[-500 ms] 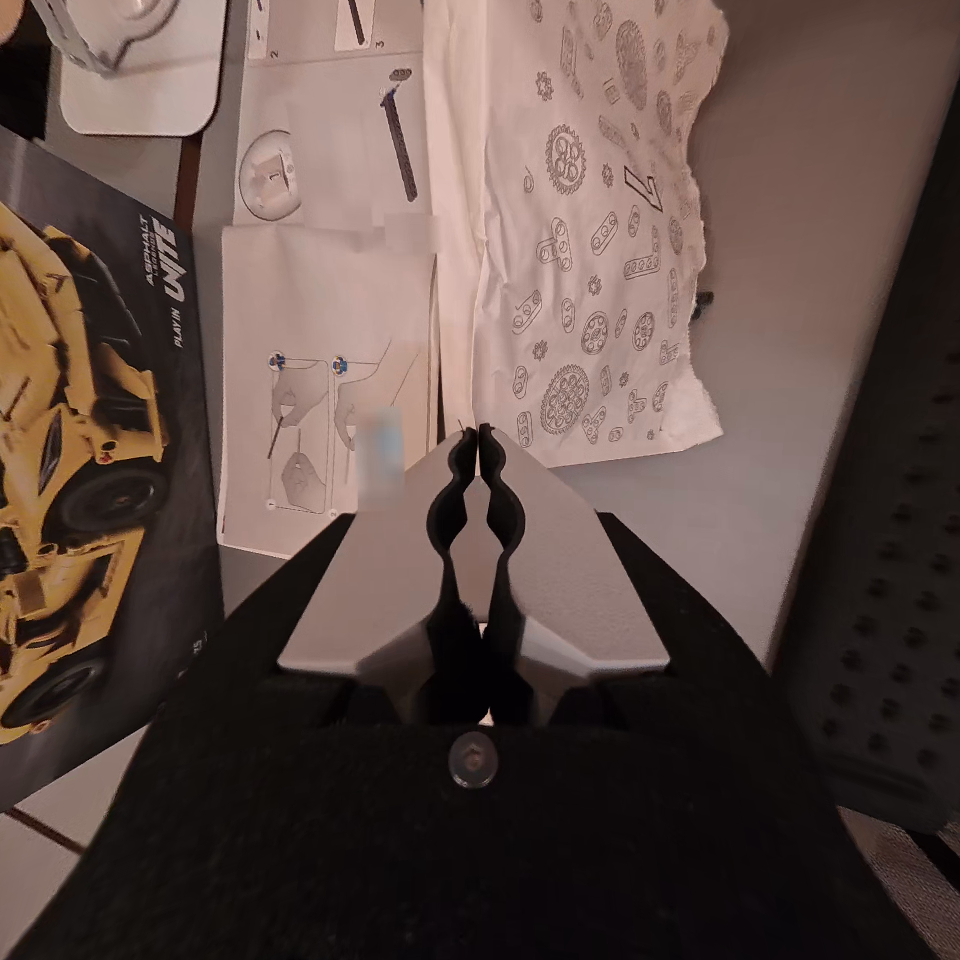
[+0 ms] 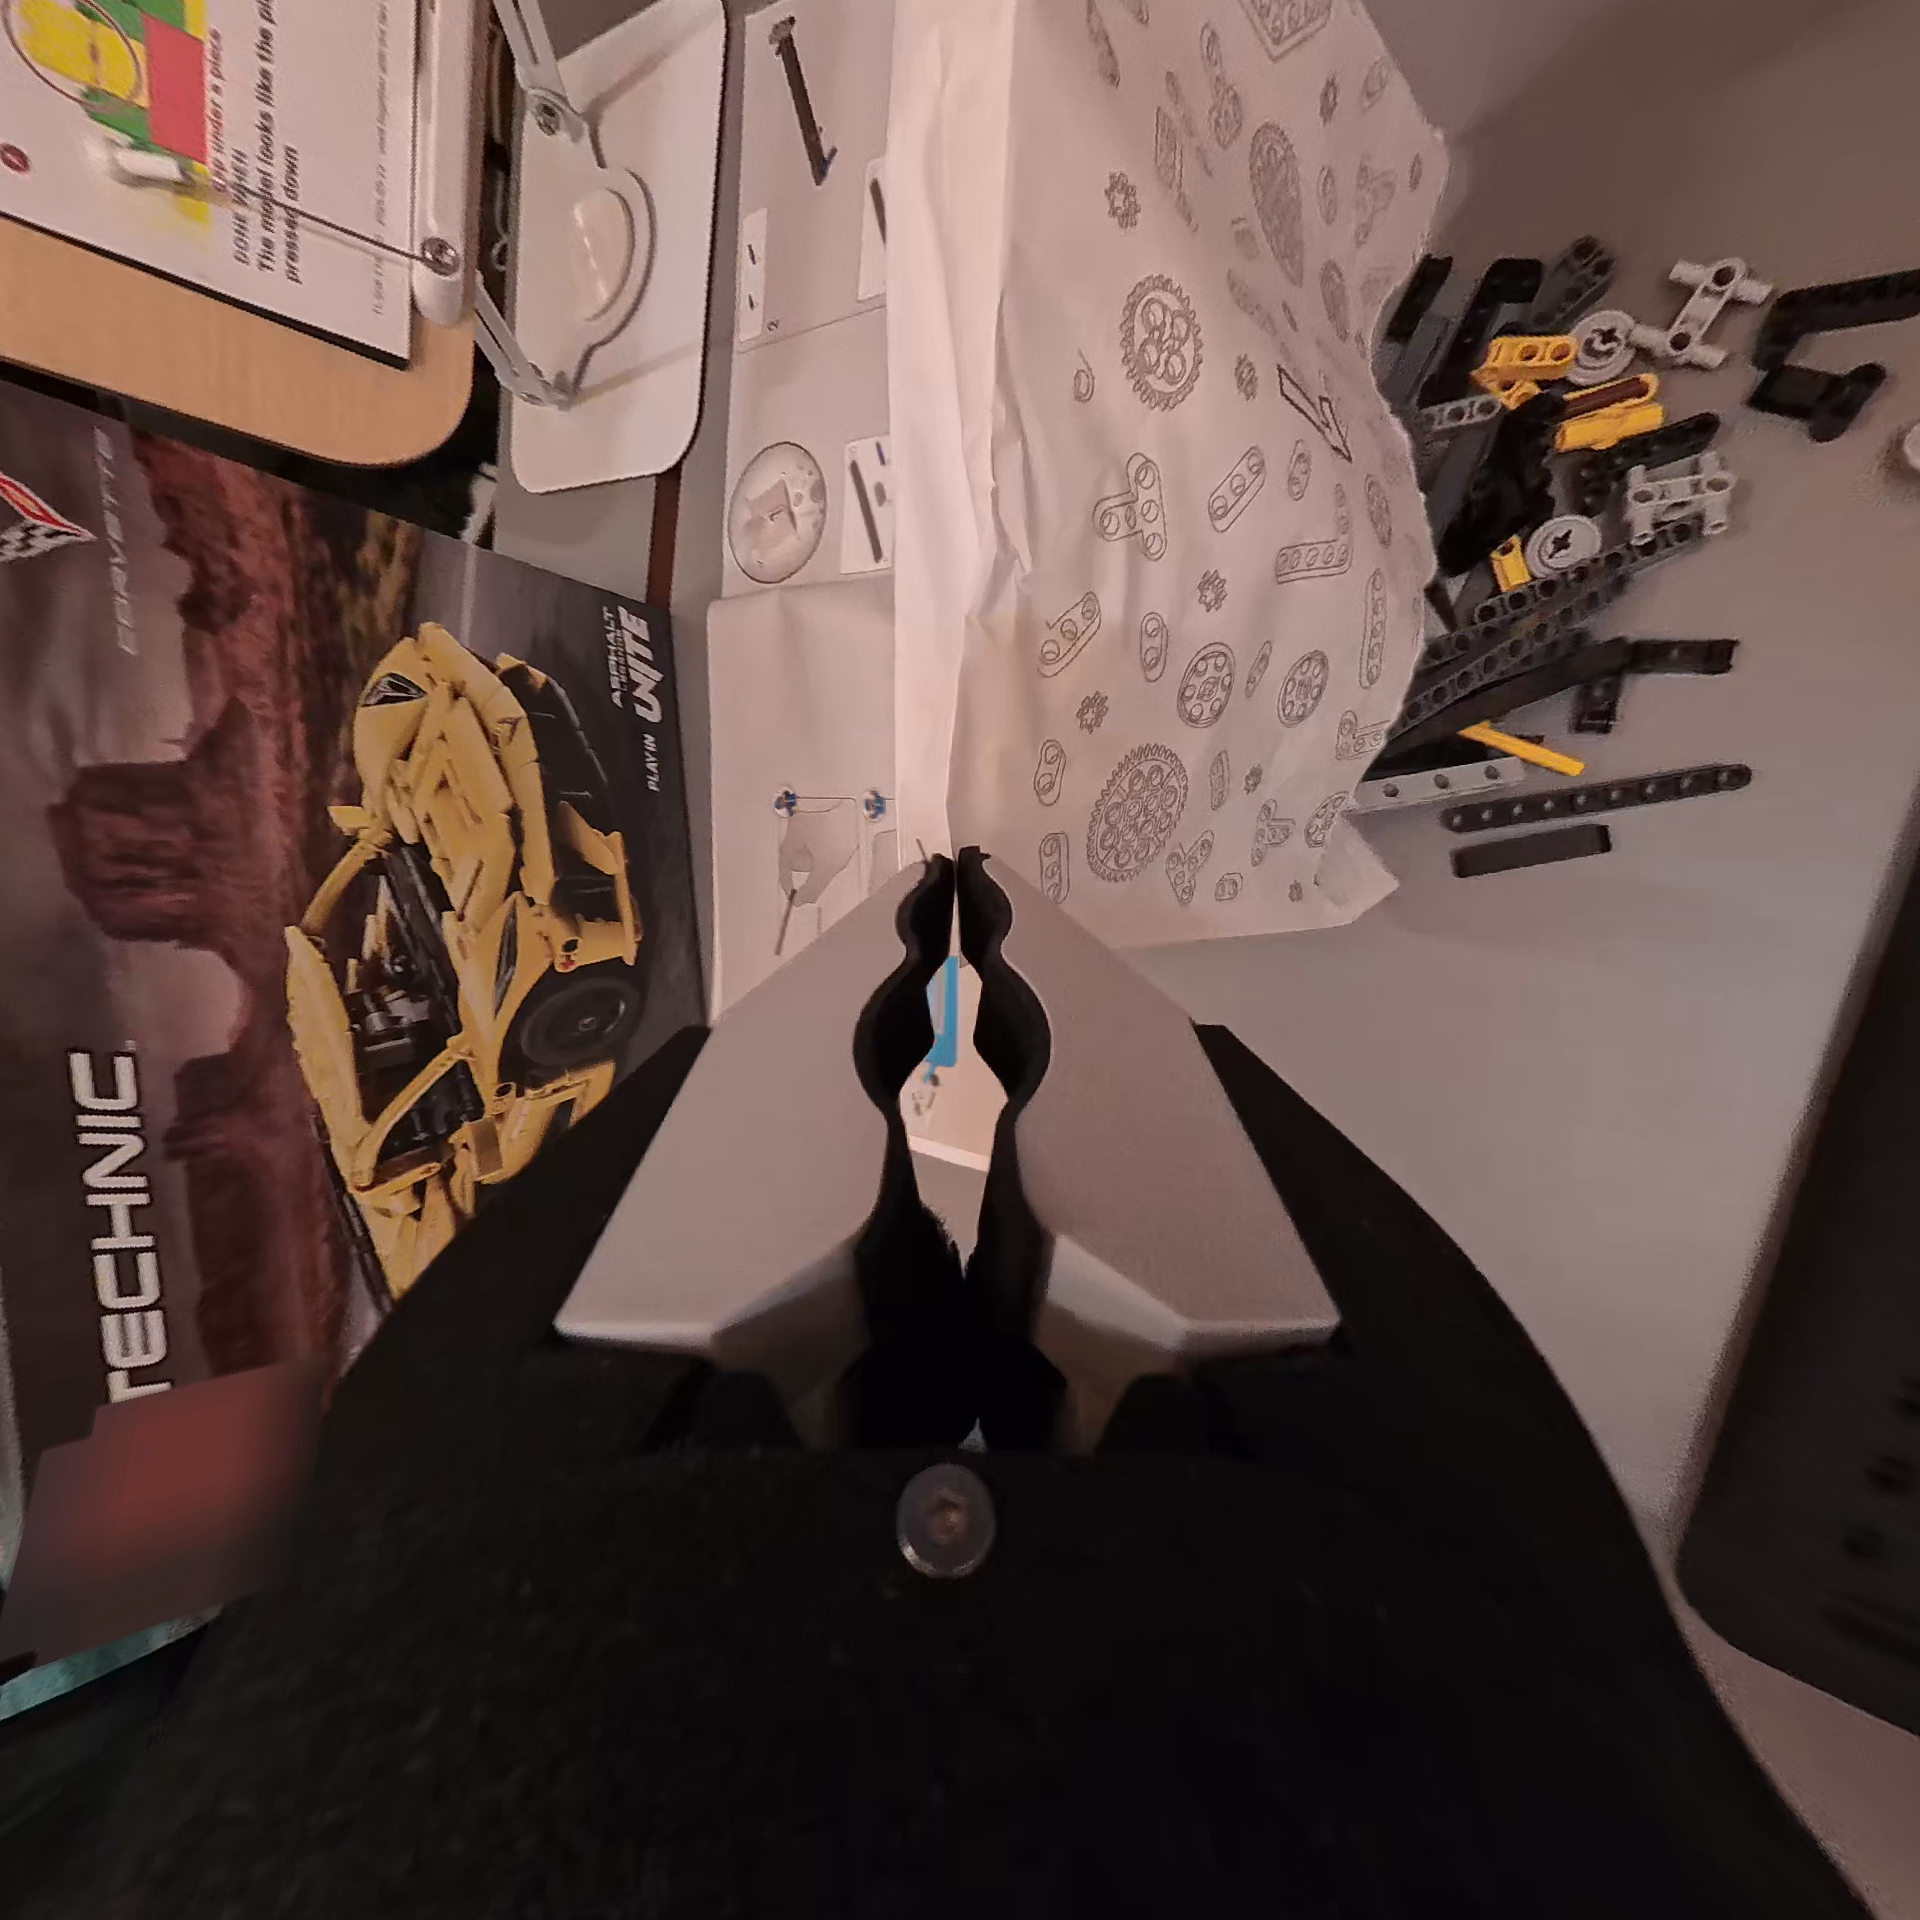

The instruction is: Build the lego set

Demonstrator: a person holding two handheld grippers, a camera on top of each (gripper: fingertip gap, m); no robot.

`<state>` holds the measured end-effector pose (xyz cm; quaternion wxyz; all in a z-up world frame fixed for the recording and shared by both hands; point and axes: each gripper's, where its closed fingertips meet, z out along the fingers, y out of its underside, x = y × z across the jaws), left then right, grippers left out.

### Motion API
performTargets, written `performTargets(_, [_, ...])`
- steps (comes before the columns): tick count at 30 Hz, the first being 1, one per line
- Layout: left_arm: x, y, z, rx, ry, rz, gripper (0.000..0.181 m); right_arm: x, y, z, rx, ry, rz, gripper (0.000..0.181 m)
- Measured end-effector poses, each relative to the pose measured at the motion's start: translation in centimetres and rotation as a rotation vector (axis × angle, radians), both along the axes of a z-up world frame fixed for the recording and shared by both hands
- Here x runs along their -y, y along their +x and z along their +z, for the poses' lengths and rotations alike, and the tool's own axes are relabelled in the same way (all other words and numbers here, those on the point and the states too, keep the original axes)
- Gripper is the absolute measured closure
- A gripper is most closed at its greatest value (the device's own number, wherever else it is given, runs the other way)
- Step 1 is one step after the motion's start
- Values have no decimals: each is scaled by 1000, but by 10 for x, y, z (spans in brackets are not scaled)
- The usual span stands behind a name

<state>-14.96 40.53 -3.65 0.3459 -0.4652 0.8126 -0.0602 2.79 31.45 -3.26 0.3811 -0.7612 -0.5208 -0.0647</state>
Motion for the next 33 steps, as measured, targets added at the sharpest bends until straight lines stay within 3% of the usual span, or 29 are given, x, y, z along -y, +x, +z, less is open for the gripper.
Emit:
performTargets(16, [12, 0, 42, 54, 251, -42, 181, 22, -8, 44, 44, 106, 13, 181])
performTargets(23, [11, 0, 62, 89, 270, -15, 181, 20, -18, 56, 130, 154, 2, 181])
performTargets(28, [15, -2, 78, 174, 209, -14, 181, 22, -12, 78, 43, 189, -34, 181])
performTargets(33, [9, -6, 82, 161, 280, 13, 181, 22, -14, 82, 128, 226, -40, 181])
